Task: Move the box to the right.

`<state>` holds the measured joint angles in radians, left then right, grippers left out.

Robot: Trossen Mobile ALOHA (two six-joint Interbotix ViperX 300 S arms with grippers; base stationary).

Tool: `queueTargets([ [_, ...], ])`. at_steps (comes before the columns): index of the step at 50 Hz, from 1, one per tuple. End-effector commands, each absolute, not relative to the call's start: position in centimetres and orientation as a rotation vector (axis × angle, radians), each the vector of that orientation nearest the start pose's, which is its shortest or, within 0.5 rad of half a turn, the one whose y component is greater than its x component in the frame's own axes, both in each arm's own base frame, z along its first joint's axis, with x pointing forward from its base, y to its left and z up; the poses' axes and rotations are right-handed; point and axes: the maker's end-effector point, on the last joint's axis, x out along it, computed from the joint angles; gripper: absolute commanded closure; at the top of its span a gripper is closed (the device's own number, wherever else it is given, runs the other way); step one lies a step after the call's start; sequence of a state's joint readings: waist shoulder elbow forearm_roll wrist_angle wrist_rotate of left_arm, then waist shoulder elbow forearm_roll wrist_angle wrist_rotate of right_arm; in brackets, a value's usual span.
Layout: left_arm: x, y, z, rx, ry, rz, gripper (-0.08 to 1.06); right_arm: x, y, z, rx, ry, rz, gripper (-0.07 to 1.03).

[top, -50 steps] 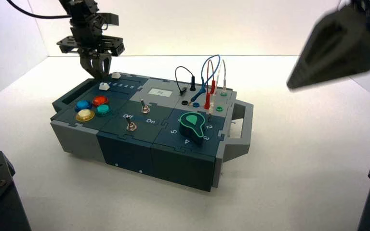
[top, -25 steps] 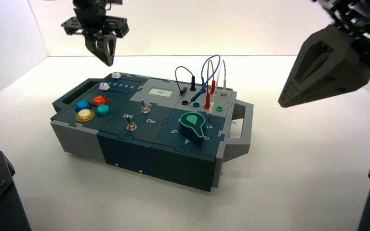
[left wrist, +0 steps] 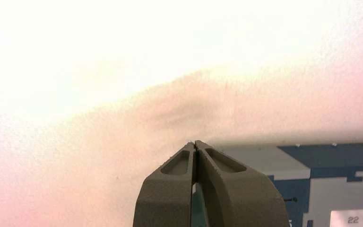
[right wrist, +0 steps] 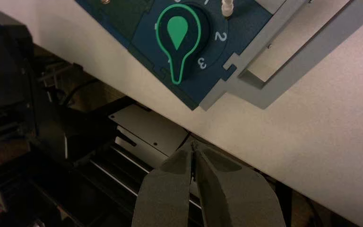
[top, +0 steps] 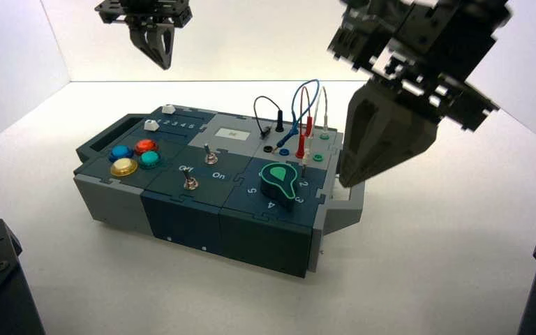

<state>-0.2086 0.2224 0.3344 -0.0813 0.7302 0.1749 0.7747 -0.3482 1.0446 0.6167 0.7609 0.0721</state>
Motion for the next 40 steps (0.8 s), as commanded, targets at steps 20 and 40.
queueTargets([
  [20, 43.6, -10.5, 12.4, 0.182, 1.153, -0.307, 1.01, 10.5, 19.8, 4.0, 0.096, 1.716, 0.481, 0.98],
  [40, 43.4, -10.4, 13.5, 0.178, 1.129, -0.306, 1.01, 11.6, 20.0, 2.4, 0.084, 1.689, 0.447, 0.98],
])
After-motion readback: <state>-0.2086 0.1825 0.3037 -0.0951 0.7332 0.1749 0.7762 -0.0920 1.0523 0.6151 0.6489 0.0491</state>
